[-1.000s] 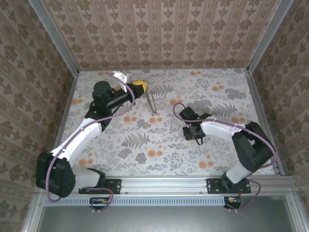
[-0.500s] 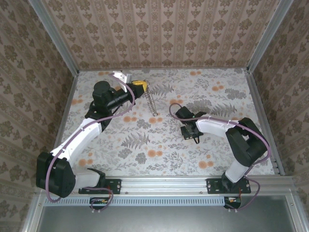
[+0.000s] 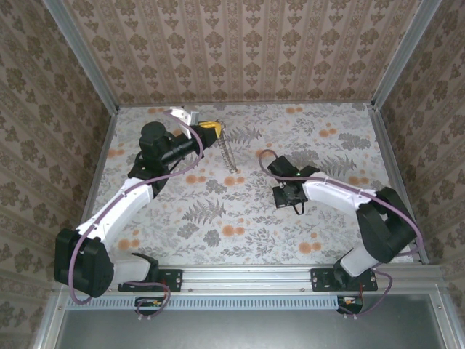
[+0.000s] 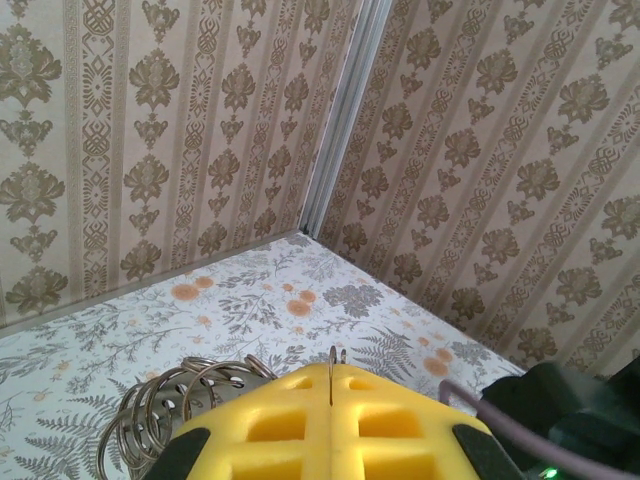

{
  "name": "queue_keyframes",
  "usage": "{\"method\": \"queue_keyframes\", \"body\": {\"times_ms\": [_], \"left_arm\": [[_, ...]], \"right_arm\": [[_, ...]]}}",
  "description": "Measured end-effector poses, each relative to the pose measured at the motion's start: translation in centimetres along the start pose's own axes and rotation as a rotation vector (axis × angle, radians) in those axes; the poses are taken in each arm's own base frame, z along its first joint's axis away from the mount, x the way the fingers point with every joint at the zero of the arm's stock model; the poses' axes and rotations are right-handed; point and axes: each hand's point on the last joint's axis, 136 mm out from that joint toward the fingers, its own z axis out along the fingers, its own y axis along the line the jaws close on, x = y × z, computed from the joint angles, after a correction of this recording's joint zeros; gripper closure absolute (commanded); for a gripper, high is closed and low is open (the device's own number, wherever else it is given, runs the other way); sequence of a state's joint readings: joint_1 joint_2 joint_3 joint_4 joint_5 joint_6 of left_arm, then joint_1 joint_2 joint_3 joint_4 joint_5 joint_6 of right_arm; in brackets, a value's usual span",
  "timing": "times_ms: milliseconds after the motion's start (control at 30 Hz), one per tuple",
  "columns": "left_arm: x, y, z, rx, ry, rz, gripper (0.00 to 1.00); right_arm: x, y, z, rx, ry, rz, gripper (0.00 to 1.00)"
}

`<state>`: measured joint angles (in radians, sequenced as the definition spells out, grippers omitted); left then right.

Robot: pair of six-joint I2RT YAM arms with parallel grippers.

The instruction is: Put the keys on the keyring

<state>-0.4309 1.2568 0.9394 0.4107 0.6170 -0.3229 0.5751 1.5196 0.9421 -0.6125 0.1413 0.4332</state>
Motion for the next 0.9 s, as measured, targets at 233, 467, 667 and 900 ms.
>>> {"method": "queue_keyframes", "body": {"times_ms": [233, 467, 667, 900], "left_arm": [[0.0, -0.1, 0.0, 0.002, -0.001, 0.001, 1.0], [0.0, -0.1, 0.0, 0.002, -0.001, 0.001, 1.0], [0.0, -0.3, 0.1, 0.007, 0.0, -0.009, 1.0], [0.0, -0.3, 0.1, 0.008, 0.0, -0.013, 1.0]], "right_arm": [[-0.4, 2.0, -2.5, -0.155, -0.019, 0.062, 1.0], [0.8, 2.4, -1.9, -0.222, 0.038, 0.11, 1.0], [1.8, 2.8, -0.5, -0.248, 0.094, 0.14, 1.0], [1.0, 3.1, 0.2, -0.344, 0.078, 0.183, 1.0]]}}
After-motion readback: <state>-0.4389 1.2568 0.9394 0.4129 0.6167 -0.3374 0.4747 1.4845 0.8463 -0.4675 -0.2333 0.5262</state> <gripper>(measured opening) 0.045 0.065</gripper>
